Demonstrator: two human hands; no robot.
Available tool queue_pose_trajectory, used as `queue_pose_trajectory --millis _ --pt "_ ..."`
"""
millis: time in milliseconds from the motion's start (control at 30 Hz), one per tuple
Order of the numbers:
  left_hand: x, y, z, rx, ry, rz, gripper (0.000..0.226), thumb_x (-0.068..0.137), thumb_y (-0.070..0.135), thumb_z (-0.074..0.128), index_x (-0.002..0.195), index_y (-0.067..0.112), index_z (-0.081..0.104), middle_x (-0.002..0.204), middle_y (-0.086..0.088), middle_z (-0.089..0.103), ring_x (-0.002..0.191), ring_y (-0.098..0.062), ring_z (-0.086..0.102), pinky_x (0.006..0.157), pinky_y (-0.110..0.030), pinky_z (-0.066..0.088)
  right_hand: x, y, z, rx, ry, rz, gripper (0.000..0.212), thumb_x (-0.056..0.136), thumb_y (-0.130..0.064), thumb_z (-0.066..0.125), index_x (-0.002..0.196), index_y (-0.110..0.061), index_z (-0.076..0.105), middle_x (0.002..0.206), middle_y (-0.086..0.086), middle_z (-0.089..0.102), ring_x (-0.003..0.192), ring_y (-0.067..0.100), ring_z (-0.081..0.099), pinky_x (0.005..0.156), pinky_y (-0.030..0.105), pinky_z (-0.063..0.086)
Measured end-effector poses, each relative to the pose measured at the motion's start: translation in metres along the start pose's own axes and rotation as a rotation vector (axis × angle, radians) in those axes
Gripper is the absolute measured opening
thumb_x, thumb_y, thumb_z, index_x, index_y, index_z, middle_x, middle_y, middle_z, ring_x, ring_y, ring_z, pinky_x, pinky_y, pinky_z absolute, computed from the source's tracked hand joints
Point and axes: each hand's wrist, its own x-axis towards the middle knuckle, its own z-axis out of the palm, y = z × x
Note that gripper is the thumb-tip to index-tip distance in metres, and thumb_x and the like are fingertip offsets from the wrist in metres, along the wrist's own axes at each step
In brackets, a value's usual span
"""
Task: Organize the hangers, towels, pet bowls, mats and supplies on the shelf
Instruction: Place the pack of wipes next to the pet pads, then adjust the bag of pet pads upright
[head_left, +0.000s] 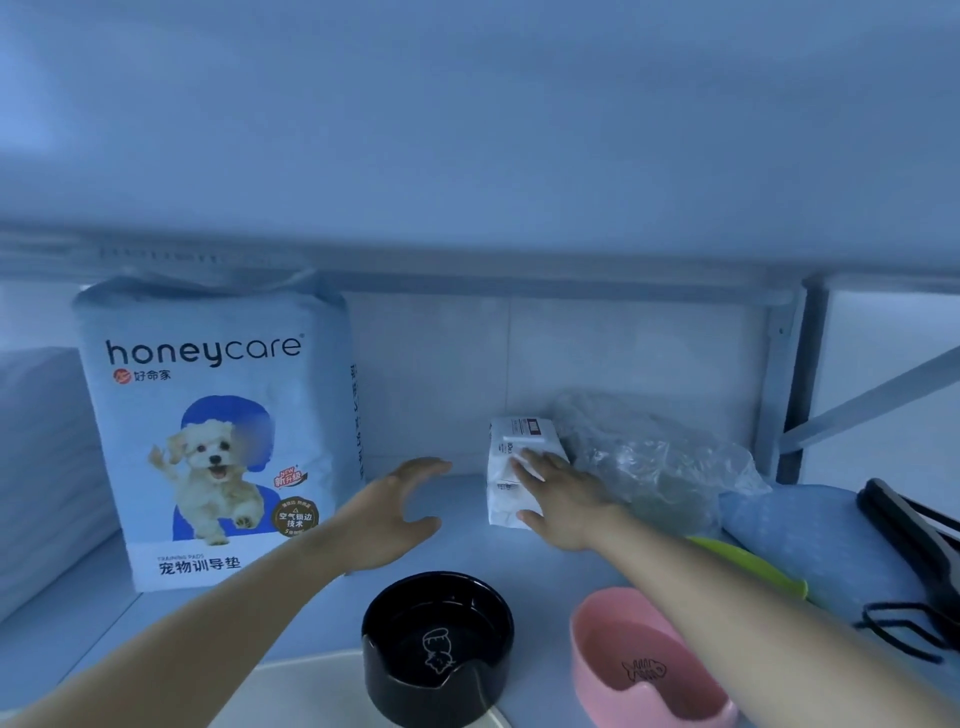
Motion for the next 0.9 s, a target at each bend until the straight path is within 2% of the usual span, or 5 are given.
queue_pose_trajectory --millis 300,500,667,833,900 --pt "-0.023 -0.007 -0.001 0.021 0.056 -0.029 0.057 0.09 0.025 0.057 0.14 0.035 0.033 0.146 0.018 0.029 0.13 -0.004 0.034 0.104 -0.023 0.033 0.001 -0.002 -0.005 0.014 -0.055 0.038 0.073 0.095 -0.045 0.039 0.15 -0.024 -0.004 0.158 -0.007 -0.01 0.145 0.02 0.003 0.11 0.041 0.031" --pt "-0.047 -0.018 -0.018 0.092 0.086 -0.044 0.055 0.09 0.023 0.057 0.139 0.034 0.035 0.137 0.025 0.029 0.126 -0.004 0.037 0.099 -0.017 0.033 -0.016 -0.008 -0.012 0.164 0.17 -0.026 0.057 0.093 -0.031 0.046 0.145 -0.023 0.024 0.156 -0.007 0.012 0.143 0.013 0.014 0.109 0.032 0.03" --pt "-0.068 -0.032 -0.037 0.182 0.161 -0.004 0.052 0.089 0.02 0.056 0.137 0.034 0.04 0.141 0.021 0.034 0.118 -0.01 0.045 0.096 -0.017 0.036 -0.018 -0.057 -0.027 0.34 0.208 -0.04 0.055 0.094 -0.036 0.045 0.145 -0.028 0.025 0.155 -0.012 0.014 0.141 0.008 0.017 0.106 0.03 0.033" --pt "-0.095 -0.049 -0.063 0.214 0.346 0.051 0.046 0.087 0.019 0.059 0.127 0.04 0.048 0.128 0.029 0.036 0.115 0.003 0.042 0.084 -0.002 0.031 -0.01 -0.132 -0.055 0.471 0.289 -0.155 0.058 0.094 -0.043 0.045 0.146 -0.025 0.026 0.153 -0.01 0.018 0.139 0.011 0.024 0.106 0.031 0.033" --pt "-0.108 -0.06 -0.078 0.209 0.449 0.014 0.045 0.085 0.016 0.062 0.122 0.04 0.051 0.127 0.026 0.039 0.113 -0.001 0.044 0.083 -0.011 0.036 -0.005 -0.161 -0.062 0.558 0.318 -0.16 0.062 0.093 -0.043 0.048 0.146 -0.024 0.024 0.153 -0.008 0.02 0.139 0.012 0.025 0.107 0.03 0.03"
